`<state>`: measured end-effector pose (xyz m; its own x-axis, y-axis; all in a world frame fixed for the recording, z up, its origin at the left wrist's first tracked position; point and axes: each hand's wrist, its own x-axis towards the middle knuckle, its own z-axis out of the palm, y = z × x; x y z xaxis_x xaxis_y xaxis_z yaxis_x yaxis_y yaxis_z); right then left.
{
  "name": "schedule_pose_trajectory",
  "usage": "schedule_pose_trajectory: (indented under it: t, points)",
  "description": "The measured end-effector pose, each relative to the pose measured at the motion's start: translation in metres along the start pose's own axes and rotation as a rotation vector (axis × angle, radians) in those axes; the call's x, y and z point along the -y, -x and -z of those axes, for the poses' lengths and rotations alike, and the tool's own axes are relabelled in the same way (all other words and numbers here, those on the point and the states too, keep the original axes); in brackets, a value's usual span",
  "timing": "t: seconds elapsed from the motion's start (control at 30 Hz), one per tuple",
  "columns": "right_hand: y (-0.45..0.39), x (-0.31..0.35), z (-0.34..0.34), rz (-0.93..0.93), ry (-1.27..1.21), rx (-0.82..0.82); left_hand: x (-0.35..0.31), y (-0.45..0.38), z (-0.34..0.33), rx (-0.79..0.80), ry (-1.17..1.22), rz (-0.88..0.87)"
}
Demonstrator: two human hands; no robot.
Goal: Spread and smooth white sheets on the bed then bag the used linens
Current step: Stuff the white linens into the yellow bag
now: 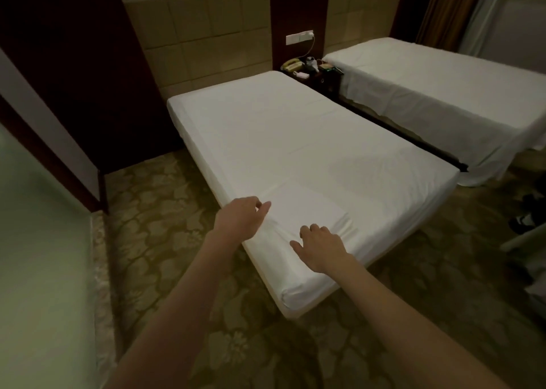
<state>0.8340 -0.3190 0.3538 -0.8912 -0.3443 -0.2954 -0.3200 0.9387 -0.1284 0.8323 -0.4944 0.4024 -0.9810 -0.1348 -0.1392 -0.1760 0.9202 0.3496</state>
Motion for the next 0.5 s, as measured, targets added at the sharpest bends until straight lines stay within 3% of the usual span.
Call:
schedule_pose_trajectory:
  t: [0.2, 0.5]
  points:
    - [-0.057, -0.062, 0.014, 0.063, 0.027, 0.043, -0.052, -0.055, -0.017, -0.068, -0.023, 0.011]
    - [-0.144, -0.137, 0.092, 0.264, 0.069, -0.020, -0.113, -0.095, -0.100, 0.097, 0.032, 0.255]
